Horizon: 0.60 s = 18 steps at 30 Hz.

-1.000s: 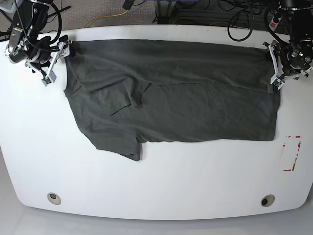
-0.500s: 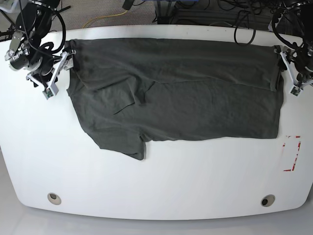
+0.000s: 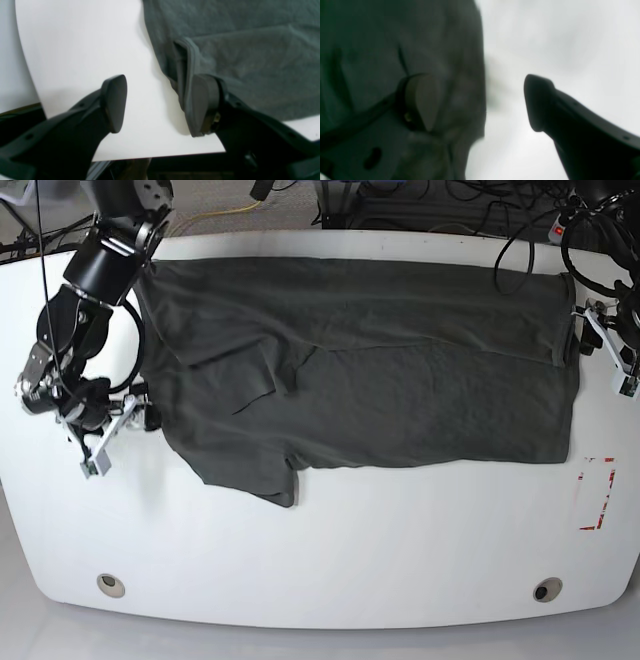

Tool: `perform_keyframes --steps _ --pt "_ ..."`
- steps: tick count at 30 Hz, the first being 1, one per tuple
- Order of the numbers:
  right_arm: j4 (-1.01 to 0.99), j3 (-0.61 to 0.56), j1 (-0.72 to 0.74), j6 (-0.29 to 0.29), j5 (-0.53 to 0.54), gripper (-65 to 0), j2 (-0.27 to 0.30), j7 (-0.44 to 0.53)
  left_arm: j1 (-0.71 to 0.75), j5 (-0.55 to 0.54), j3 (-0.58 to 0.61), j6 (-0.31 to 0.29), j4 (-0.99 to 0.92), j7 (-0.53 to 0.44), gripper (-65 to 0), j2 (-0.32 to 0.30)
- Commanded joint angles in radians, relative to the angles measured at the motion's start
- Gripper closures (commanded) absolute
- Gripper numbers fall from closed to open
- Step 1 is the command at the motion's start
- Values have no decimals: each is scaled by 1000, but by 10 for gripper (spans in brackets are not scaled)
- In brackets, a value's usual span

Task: Fold the T-shirt properly
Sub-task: 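Release the edge and move both grippers to the shirt hem corners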

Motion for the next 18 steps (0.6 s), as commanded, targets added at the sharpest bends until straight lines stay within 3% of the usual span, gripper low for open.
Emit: perform_keyframes --steps 1,6,12,18 --pt "-101 -32 77 1 -28 -509 26 61 -29 -1 -9 -1 16 -14 -374 -18" --pt "-331 -58 180 1 -89 -509 27 226 -85 42 -33 -1 16 -19 -374 20" --pt "-549 -60 239 1 -163 -509 26 396 -169 184 -68 -1 16 -20 -374 83" --pt "-621 -61 234 1 -181 -509 12 454 -249 349 -68 -1 16 -20 -376 123"
